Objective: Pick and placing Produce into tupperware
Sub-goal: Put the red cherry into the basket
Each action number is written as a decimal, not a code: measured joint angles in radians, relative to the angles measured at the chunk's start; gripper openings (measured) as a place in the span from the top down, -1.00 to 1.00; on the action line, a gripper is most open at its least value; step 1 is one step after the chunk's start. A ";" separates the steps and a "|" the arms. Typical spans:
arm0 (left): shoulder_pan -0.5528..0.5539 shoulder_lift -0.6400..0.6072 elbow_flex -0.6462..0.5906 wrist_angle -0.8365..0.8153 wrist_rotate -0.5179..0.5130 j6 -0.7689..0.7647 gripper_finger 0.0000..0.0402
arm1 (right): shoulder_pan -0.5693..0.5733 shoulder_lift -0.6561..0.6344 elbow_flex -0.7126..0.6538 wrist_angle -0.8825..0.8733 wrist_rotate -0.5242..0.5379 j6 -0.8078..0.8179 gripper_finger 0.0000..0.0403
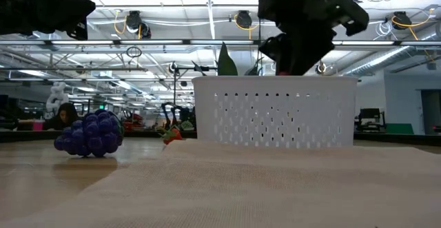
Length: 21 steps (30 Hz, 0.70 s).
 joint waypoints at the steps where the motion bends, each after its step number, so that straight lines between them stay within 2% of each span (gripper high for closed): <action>1: 0.000 0.000 0.000 0.000 0.000 0.000 0.86 | 0.003 0.011 0.000 0.000 0.000 -0.011 0.52; 10: 0.000 0.000 0.000 -0.001 0.000 0.000 0.86 | -0.002 0.111 0.000 0.017 0.000 -0.019 0.52; 21: 0.000 0.000 0.000 -0.002 0.000 0.000 0.86 | -0.003 0.171 0.000 0.040 0.000 -0.013 0.52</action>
